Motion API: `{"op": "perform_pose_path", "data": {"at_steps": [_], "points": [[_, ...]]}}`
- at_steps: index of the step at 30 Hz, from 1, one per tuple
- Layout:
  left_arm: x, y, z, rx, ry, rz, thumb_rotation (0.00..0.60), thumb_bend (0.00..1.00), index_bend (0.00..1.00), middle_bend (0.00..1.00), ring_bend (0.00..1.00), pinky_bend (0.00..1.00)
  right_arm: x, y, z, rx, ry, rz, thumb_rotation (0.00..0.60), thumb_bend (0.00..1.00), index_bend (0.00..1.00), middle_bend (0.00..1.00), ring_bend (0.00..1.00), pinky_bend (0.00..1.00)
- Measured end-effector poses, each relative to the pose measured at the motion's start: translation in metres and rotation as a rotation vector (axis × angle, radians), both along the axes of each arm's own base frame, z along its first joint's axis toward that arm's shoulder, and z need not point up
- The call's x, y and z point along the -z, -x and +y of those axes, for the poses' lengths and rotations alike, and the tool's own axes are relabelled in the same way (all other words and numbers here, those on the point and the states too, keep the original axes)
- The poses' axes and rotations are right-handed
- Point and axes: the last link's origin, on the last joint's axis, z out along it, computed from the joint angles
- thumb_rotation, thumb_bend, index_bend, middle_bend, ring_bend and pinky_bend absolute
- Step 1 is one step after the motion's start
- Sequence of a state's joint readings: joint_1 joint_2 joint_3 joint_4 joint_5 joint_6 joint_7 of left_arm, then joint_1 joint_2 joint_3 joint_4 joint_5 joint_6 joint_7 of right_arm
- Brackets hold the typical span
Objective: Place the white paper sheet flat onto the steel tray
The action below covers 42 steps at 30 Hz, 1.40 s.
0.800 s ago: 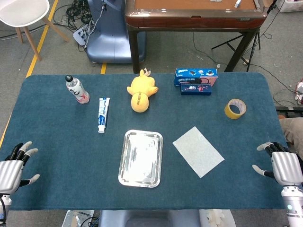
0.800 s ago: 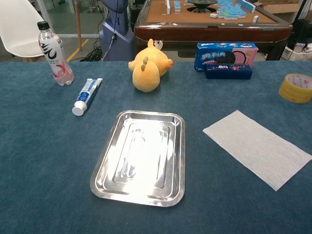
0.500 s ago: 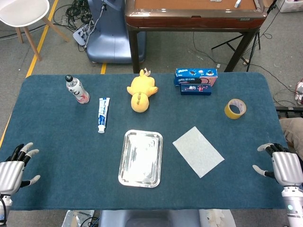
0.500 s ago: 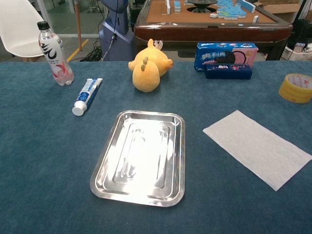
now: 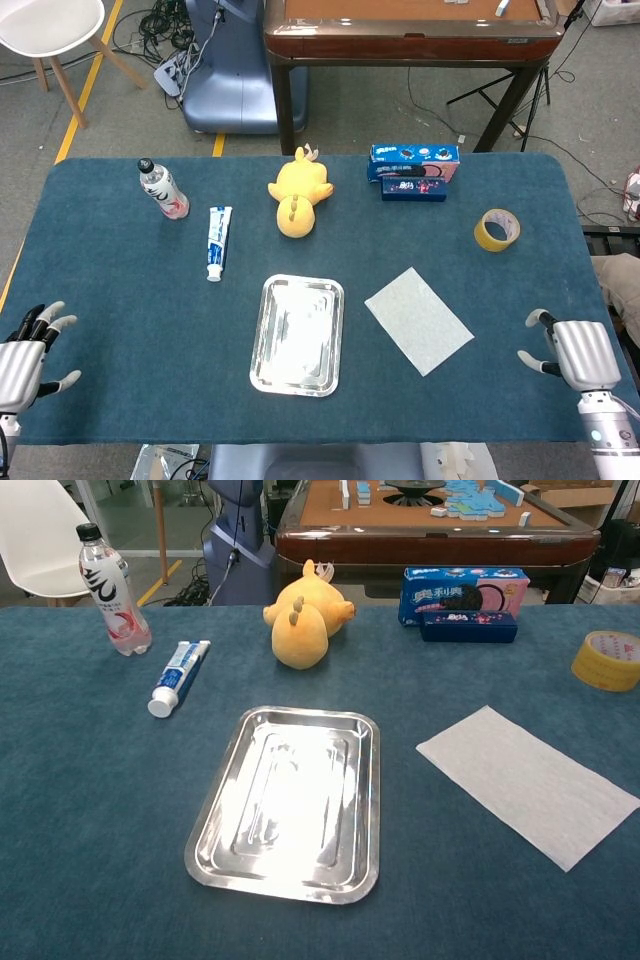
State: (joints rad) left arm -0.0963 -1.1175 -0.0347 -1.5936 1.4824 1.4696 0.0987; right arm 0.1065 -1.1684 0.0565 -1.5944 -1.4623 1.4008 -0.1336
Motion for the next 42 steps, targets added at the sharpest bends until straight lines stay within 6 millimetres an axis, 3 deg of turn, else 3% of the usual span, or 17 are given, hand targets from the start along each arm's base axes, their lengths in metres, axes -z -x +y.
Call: {"op": "perform_pose_path", "data": {"at_steps": [19, 42], "points": [[-0.009, 0.002, -0.004, -0.013, -0.034, 0.002, 0.6, 0.02, 0.26, 0.13, 0.08, 0.36, 0.049, -0.013, -0.026, -0.125, -0.259, 0.065, 0.6, 0.0, 0.5, 1.0, 1.0, 1.0], [-0.016, 0.003, -0.005, -0.026, -0.055, 0.0, 0.6, 0.02, 0.26, 0.13, 0.08, 0.36, 0.092, -0.03, -0.044, -0.283, -0.408, 0.175, 0.6, 0.0, 0.5, 1.0, 1.0, 1.0]]}}
